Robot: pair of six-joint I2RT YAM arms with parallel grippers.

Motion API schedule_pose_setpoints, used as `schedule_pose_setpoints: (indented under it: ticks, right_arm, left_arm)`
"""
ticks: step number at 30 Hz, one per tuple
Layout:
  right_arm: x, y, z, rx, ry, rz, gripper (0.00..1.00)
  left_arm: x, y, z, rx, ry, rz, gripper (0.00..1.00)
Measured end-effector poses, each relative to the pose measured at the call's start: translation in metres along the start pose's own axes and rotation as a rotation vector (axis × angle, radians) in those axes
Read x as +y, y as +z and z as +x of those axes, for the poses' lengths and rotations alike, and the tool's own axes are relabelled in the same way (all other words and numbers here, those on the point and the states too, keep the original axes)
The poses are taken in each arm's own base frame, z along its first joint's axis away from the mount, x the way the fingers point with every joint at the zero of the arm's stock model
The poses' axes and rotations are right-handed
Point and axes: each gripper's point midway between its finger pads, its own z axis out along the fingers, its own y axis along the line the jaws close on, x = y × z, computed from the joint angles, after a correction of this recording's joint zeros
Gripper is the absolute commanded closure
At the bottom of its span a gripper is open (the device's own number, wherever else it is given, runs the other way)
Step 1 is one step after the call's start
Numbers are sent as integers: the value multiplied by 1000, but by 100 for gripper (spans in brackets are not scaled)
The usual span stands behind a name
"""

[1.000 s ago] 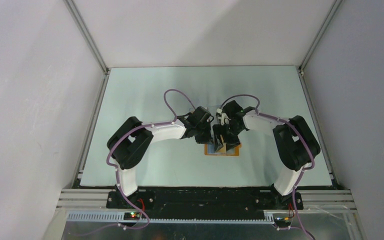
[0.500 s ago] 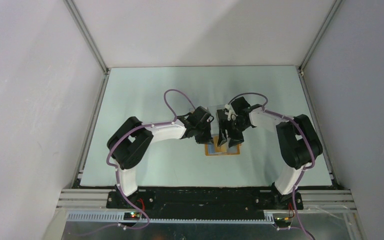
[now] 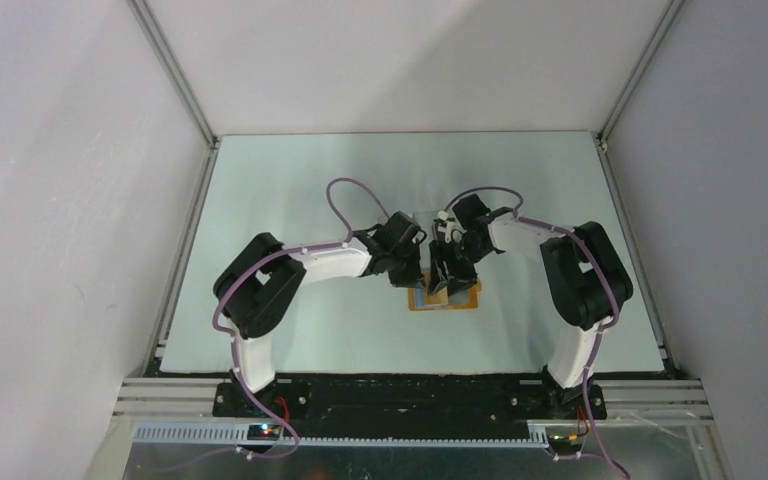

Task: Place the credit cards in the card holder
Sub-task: Insert the credit card into the card holder.

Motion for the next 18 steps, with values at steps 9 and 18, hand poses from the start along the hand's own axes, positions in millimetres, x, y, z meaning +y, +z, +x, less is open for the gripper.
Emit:
schedule_pose_setpoints:
  ticks: [9, 18]
  right_arm:
    - [1, -1, -3, 5, -8, -6, 40]
    - [1, -2, -4, 2, 4, -16, 39]
  left_arm:
    - [14, -13, -4, -5, -17, -14, 66]
    - [59, -26, -10, 14, -112, -70, 66]
